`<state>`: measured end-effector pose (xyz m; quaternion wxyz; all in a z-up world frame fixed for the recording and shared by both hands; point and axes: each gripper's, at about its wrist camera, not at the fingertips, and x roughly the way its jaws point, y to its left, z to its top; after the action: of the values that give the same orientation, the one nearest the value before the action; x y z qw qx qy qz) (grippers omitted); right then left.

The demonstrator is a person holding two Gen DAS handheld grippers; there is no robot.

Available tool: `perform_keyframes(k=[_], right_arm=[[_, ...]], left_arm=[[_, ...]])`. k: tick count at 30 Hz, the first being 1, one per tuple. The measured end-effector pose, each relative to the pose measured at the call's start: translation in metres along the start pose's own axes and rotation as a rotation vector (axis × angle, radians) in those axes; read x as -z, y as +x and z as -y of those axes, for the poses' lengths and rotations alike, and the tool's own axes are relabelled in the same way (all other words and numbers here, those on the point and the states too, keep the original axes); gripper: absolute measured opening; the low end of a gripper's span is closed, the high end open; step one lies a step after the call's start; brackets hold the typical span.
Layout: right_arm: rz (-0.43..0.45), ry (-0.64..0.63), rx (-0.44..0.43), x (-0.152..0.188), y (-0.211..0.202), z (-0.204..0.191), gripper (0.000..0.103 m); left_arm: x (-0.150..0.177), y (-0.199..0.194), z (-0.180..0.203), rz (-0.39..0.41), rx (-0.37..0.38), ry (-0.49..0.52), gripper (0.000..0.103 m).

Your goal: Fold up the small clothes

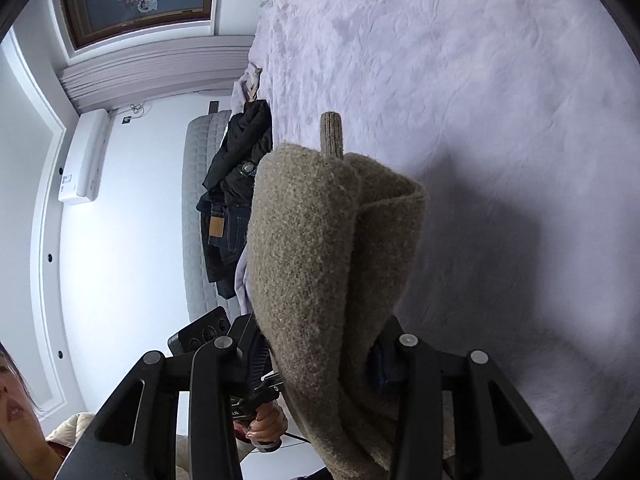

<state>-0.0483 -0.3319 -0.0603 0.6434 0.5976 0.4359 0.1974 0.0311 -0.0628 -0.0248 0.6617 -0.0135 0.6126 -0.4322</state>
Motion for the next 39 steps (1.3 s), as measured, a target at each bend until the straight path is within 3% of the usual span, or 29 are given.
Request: perform_keyframes(k=[4,6,8,10,13,17,18,19,20,21,25,27,31,33,36,39], right_arm=[[-0.042,0.015,-0.008,0.020,0.037,0.010,0.044],[-0.057,0.023,0.018,0.024,0.058,0.019,0.044],[-0.071,0.037,0.088,0.026,0.074,0.031,0.044],[-0.057,0.032,0.165,0.024,0.079,0.038,0.048],[-0.029,-0.024,0.346,0.022,0.069,0.027,0.068],[0.011,-0.142,0.554,0.035,0.045,-0.004,0.068],[0.020,-0.170,0.578,0.041,0.039,-0.011,0.065],[0.027,-0.200,0.586,0.049,0.035,-0.021,0.048],[0.022,-0.234,0.577,0.058,0.034,-0.031,0.027],[0.011,-0.268,0.572,0.069,0.035,-0.040,0.021],[-0.042,-0.374,0.554,0.113,0.052,-0.061,0.020],[-0.070,-0.405,0.559,0.124,0.066,-0.059,0.020],[-0.059,-0.426,0.758,0.135,0.081,-0.029,0.016],[-0.011,-0.366,0.779,0.138,0.067,-0.008,0.014],[0.056,-0.239,0.714,0.144,0.042,0.012,0.010],[0.091,-0.206,0.724,0.149,0.032,0.014,0.010]], left_arm=[[0.021,-0.009,-0.027,-0.017,-0.046,-0.034,0.053],[0.032,-0.003,-0.041,-0.029,-0.115,-0.049,0.053],[0.040,0.005,-0.054,-0.052,-0.204,-0.067,0.055],[0.045,-0.001,-0.060,-0.025,-0.209,-0.102,0.057],[0.052,-0.020,-0.056,0.031,-0.274,-0.099,0.063],[0.062,-0.048,-0.047,0.064,-0.381,-0.077,0.063],[0.064,-0.053,-0.044,0.072,-0.413,-0.071,0.066],[0.065,-0.055,-0.038,0.083,-0.443,-0.071,0.083],[0.066,-0.060,-0.035,0.103,-0.470,-0.074,0.093],[0.068,-0.066,-0.034,0.122,-0.481,-0.077,0.093],[0.077,-0.076,-0.038,0.118,-0.506,-0.095,0.093],[0.074,-0.058,-0.034,0.103,-0.522,-0.102,0.093],[0.078,-0.037,-0.044,0.071,-0.576,-0.104,0.093],[0.082,-0.033,-0.046,0.063,-0.598,-0.094,0.093],[0.089,-0.030,-0.044,0.051,-0.617,-0.083,0.093],[0.094,-0.029,-0.037,0.027,-0.630,-0.070,0.093]])
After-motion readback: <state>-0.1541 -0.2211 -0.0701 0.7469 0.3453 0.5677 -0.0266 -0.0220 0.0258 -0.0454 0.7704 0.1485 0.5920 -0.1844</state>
